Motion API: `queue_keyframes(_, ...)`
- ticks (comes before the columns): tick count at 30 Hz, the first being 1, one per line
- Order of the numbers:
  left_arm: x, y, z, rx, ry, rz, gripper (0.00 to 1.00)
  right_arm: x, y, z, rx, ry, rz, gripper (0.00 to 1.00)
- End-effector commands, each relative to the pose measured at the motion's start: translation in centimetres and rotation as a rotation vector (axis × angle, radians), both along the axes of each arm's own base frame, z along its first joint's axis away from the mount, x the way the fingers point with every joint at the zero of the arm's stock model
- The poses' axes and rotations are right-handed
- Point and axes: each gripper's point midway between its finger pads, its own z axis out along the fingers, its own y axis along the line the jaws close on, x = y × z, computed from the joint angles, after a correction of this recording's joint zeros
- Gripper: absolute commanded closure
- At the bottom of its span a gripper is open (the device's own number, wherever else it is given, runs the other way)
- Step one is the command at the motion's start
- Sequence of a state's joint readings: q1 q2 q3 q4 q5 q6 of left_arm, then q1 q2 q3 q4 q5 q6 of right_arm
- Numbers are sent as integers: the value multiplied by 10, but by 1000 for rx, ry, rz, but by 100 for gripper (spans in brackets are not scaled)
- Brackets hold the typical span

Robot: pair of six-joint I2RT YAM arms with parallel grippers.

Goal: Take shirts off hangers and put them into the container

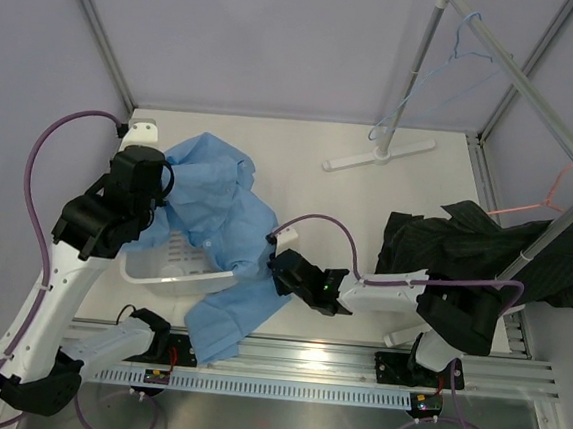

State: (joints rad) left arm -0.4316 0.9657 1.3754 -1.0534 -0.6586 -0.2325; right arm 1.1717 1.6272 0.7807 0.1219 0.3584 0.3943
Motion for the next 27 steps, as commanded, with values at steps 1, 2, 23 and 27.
queue_keyframes(1,1,-4,21,-34,-70,-32,100,19,21,27,129,-82,-73,100)
queue_keyframes(2,0,-4,21,-31,-67,-37,100,21,17,28,130,-95,-93,100)
queue_keyframes(23,-12,-25,40,-202,-128,-117,100,27,57,352,267,-478,147,100)
queue_keyframes(27,-16,-21,48,-203,-153,-109,100,37,107,388,299,-506,355,100)
